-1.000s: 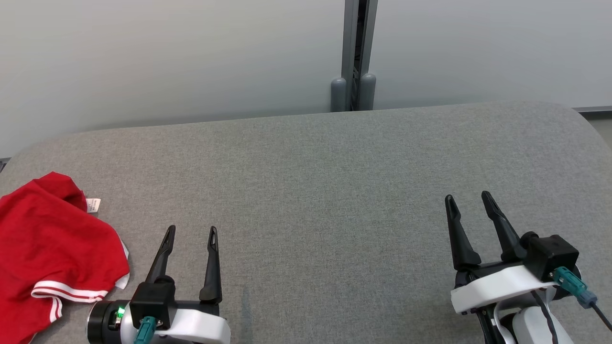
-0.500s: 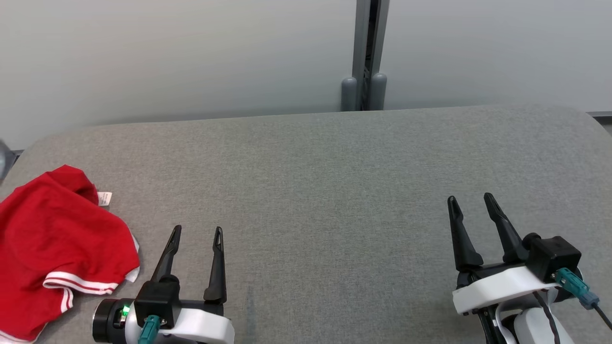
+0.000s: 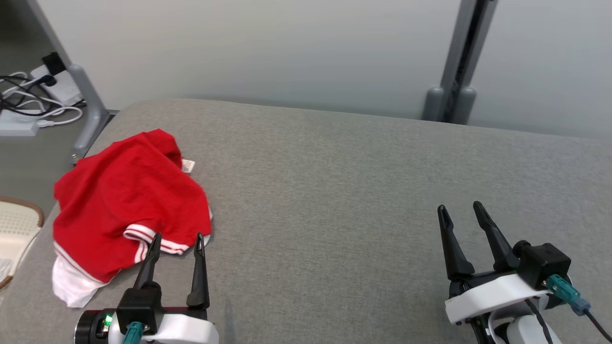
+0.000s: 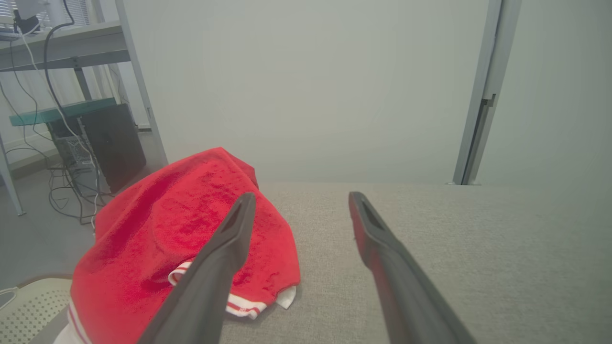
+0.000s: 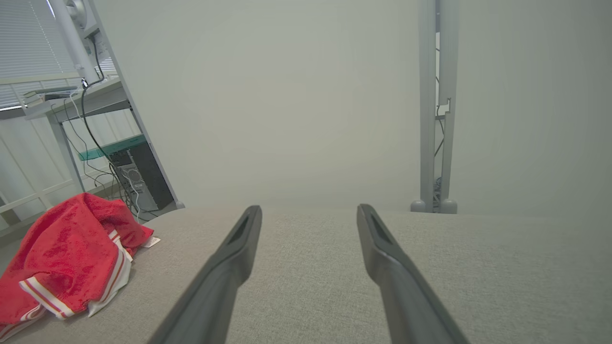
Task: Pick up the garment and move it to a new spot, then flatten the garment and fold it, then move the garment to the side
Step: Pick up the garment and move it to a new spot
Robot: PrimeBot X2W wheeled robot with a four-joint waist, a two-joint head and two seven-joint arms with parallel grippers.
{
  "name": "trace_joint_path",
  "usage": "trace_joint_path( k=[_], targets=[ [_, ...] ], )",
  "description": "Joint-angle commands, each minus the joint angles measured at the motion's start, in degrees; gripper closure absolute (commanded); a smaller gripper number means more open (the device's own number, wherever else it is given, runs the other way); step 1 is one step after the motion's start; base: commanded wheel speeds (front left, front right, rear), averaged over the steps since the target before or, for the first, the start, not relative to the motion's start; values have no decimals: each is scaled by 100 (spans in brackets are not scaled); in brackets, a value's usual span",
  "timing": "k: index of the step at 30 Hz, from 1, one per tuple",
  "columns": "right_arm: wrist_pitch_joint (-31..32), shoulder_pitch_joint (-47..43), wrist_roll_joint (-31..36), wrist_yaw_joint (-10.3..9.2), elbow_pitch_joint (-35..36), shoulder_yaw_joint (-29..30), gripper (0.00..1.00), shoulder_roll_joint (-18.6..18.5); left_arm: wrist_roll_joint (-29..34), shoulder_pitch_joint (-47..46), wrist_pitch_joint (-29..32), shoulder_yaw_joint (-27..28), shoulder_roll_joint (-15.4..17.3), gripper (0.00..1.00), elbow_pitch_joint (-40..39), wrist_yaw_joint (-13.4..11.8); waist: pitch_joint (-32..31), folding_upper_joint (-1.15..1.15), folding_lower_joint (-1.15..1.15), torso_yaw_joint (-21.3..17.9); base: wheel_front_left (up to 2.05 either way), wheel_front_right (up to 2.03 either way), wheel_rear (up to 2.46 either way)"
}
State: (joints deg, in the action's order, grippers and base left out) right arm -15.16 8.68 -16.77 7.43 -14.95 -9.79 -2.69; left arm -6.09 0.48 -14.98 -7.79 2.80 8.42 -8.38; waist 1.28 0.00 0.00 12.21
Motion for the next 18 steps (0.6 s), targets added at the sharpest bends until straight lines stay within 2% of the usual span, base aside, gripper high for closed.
trace_joint_path(
  k=[1, 13, 18],
  targets=[
    [-11, -84, -30, 10, 22, -28, 0, -39, 43, 52, -21, 53, 20, 0, -5, 28, -88, 0, 0, 371, 0, 0, 0],
    [-11, -205, -230, 10, -59, -292, 0, -40, 160, 275, -21, 218, 17, 0, -22, 167, -336, 0, 0, 1358, 0, 0, 0],
    [-11, -137, -266, 10, -104, -480, 0, -42, 142, 374, -21, 299, 16, 0, -95, 142, -339, 0, 0, 1547, 0, 0, 0]
  ],
)
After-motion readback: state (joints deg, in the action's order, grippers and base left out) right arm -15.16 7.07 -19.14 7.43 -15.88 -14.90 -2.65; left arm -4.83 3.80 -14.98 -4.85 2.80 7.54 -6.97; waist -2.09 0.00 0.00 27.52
